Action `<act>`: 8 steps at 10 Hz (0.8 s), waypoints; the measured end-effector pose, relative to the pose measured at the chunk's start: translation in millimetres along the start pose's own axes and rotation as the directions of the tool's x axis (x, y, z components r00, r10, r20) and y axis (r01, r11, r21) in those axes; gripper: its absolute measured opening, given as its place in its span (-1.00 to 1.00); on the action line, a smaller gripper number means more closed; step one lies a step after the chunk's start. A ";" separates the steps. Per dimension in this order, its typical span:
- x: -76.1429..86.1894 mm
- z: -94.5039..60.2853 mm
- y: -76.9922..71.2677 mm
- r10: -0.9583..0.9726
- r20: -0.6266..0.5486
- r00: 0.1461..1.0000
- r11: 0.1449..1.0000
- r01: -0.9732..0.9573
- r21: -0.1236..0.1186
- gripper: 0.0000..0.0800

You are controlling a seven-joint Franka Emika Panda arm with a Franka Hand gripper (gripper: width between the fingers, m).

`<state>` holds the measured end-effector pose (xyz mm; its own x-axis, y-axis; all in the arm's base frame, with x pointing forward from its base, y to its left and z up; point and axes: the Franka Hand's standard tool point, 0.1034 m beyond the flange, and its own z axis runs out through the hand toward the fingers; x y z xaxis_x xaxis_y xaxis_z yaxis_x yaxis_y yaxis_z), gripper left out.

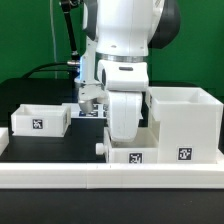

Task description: Assemble drawer

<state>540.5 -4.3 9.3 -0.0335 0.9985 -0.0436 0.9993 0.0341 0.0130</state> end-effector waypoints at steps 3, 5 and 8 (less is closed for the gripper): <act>10.0 0.8 -0.7 0.067 -0.003 0.998 0.998 -0.067 0.001 -0.89; 10.8 0.7 -0.7 0.086 -0.003 0.996 0.996 -0.086 0.001 -0.89; 9.5 0.8 -0.6 0.088 -0.003 0.996 0.996 -0.088 0.001 -0.89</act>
Offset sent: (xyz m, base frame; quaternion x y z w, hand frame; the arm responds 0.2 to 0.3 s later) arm 0.0010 0.0257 -0.0046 -0.0168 0.0068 0.0069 0.9998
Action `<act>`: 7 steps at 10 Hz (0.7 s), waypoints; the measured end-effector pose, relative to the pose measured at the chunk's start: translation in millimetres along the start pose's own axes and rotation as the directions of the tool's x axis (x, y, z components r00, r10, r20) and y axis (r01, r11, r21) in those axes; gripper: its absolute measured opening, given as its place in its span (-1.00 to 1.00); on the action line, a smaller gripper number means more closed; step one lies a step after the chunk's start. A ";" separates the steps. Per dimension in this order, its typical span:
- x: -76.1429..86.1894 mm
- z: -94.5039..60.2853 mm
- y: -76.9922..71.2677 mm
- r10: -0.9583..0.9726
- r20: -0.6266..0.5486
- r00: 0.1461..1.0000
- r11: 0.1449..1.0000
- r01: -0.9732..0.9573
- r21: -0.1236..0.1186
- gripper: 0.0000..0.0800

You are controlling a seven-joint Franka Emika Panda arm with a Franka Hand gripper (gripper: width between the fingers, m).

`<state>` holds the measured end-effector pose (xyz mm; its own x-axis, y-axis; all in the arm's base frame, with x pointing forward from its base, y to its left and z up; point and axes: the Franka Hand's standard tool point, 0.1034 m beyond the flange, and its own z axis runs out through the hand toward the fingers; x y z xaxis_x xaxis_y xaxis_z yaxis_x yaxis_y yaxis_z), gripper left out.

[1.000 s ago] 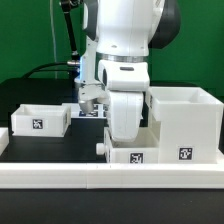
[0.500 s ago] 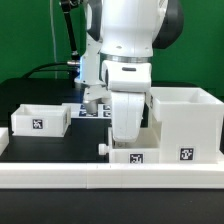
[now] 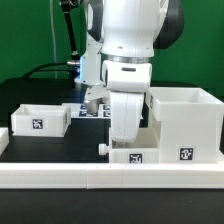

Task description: Assemble drawer

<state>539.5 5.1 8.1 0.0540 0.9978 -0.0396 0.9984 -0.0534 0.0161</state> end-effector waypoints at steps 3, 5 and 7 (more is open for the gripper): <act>-3.2 -6.8 4.1 0.010 0.000 1.000 1.000 -0.010 -0.013 -0.36; -2.2 -12.7 6.2 0.008 0.001 1.000 1.000 -0.008 -0.015 0.42; -5.6 -26.7 10.4 0.011 0.008 1.000 1.000 -0.011 -0.018 0.59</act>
Offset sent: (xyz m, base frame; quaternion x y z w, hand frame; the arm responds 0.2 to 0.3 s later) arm -0.0009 0.0050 0.0125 0.0147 -0.0017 0.0157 0.9998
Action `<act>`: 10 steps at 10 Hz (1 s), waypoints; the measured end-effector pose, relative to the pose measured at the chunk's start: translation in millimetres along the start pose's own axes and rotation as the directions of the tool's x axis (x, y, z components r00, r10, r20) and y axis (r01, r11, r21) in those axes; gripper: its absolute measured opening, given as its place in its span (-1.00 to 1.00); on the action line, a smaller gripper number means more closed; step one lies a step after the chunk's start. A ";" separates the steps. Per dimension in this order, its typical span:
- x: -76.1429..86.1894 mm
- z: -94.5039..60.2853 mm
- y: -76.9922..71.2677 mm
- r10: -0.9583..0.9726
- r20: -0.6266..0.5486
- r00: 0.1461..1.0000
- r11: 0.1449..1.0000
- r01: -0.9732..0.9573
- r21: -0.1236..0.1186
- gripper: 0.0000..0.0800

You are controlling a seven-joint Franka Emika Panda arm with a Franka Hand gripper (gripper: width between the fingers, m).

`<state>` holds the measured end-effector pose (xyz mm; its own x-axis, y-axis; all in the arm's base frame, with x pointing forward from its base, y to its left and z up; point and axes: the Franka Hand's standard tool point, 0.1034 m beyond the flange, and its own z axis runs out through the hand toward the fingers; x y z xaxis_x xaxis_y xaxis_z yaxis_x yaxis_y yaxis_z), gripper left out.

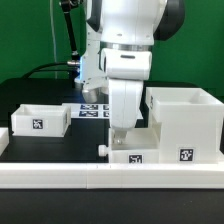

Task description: Assemble drawer

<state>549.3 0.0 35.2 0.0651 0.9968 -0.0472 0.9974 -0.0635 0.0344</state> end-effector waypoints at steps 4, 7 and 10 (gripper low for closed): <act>-29.6 -23.0 23.6 0.008 0.018 1.000 1.000 -0.008 -0.009 0.62; -40.4 -18.5 21.5 -0.035 -0.003 0.999 0.999 0.035 0.000 0.62; -59.2 -6.0 35.6 -0.044 -0.104 0.994 0.999 0.045 0.007 0.62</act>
Offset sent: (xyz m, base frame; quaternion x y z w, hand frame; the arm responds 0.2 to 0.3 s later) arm 0.0252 -0.0365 0.0201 -0.0072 -0.0201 -0.0303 0.9993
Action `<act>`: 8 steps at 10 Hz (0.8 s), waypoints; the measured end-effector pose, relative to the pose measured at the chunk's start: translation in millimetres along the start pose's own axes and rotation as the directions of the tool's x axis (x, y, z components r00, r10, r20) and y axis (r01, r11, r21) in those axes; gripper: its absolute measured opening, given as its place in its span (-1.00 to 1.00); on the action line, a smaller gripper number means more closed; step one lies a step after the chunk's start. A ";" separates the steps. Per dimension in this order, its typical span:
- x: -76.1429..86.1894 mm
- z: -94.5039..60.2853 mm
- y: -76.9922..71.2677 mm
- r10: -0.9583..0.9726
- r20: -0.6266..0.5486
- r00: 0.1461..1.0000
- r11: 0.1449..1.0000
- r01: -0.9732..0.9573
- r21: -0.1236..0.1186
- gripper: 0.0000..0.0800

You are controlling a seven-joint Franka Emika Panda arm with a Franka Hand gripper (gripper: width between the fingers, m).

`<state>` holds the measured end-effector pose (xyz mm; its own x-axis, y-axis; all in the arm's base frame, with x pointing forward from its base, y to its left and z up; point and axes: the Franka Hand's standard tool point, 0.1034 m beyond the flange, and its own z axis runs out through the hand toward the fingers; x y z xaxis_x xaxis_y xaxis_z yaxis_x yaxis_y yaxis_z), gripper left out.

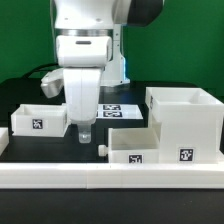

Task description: Assemble drawer

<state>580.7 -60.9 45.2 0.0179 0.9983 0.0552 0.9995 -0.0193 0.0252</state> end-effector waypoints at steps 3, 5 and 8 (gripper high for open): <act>-12.9 12.3 3.2 0.000 -0.103 0.995 1.000 0.001 0.011 0.62; -4.8 19.3 2.6 0.009 -0.131 0.991 1.000 -0.007 0.022 0.62; 18.3 23.6 2.6 -0.002 -0.125 0.992 0.999 0.006 0.032 0.62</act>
Offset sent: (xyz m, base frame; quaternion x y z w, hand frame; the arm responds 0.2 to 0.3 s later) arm 0.0115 0.0254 -0.0054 0.0008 0.1386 0.0151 0.9902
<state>584.2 -41.4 22.6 0.0128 0.9836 0.1798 0.9999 -0.0118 -0.0067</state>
